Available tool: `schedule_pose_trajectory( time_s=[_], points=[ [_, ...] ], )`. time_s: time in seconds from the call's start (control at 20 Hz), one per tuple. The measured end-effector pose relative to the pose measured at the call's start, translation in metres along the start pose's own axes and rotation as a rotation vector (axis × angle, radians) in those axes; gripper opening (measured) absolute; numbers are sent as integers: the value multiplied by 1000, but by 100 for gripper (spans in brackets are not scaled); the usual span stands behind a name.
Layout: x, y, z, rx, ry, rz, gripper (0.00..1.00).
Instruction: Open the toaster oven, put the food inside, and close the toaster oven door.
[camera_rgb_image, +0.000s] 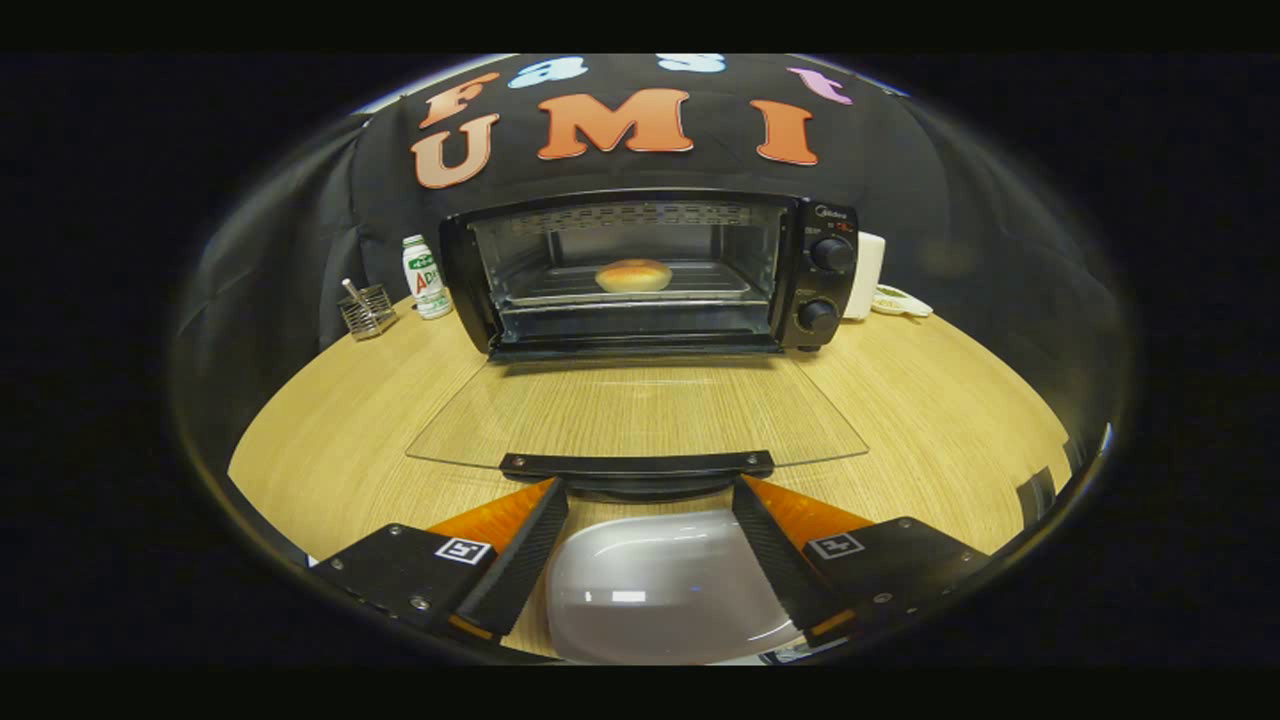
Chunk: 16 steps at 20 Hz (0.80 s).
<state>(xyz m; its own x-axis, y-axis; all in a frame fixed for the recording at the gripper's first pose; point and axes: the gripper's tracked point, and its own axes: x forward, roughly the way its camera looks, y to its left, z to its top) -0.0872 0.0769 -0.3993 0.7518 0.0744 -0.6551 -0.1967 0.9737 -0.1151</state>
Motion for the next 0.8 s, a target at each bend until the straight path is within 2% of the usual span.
schedule_pose_trajectory(
  time_s=[0.45, 0.8],
  points=[
    [-9, 0, 12, 13, 4, -5, 99],
    [-27, -1, 56, 36, -64, 4, 99]
  ],
)
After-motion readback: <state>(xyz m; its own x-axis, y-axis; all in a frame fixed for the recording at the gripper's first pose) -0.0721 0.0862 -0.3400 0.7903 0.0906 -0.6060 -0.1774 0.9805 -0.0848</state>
